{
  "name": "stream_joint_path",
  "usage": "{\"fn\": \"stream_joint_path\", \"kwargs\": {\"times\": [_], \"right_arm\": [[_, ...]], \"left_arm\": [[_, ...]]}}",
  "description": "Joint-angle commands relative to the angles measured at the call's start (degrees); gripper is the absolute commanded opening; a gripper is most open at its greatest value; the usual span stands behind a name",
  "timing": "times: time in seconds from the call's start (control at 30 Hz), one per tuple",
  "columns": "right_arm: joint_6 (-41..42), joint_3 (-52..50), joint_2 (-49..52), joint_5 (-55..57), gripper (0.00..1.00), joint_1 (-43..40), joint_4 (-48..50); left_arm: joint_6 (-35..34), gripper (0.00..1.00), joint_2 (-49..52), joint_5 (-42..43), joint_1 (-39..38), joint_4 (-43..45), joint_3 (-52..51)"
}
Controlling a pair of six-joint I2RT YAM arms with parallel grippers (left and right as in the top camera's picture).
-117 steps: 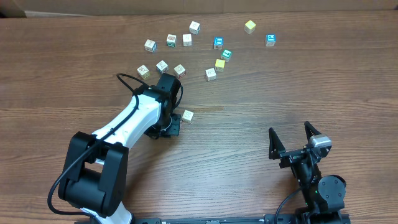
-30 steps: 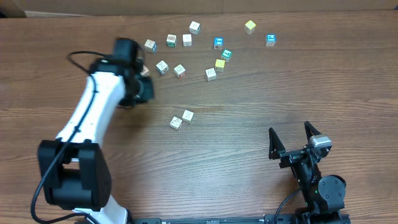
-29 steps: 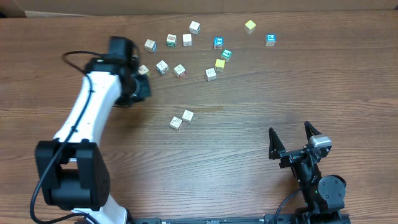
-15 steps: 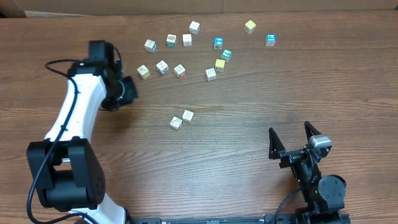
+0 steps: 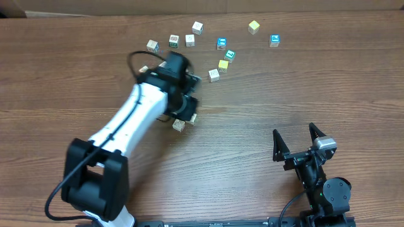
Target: Form a circle
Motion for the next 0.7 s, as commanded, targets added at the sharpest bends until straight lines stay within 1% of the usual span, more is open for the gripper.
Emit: {"fn": "stream_joint_path", "kwargs": {"times": [0.0,0.17,0.23,0.3,0.4,0.57,0.67], "right_arm": [[-0.22,-0.57,-0.46,-0.09,1.00,-0.13,0.17],[-0.22,-0.57,-0.46,-0.09,1.00,-0.13,0.17],[-0.22,-0.57,-0.46,-0.09,1.00,-0.13,0.17],[-0.22,-0.57,-0.46,-0.09,1.00,-0.13,0.17],[-0.22,-0.57,-0.46,-0.09,1.00,-0.13,0.17],[-0.22,-0.57,-0.46,-0.09,1.00,-0.13,0.17],[-0.22,-0.57,-0.46,-0.09,1.00,-0.13,0.17]], "left_arm": [[2.71,0.04,-0.66,-7.06,-5.20,-0.50,-0.52],[2.67,0.04,-0.66,-10.67,-10.47,-0.50,-1.51],[0.85,0.04,-0.66,-13.16,-12.41,-0.44,-2.89],[-2.75,0.04,-0.66,-17.25,-13.40,-0.48,-4.42],[-6.34,0.04,-0.66,-19.34,-13.92,0.52,-6.91],[-6.73,0.04,-0.66,-19.45,-13.40,3.82,-9.81],[-6.78,0.04,-0.66,-21.70,-13.20,4.87,-10.54]]}}
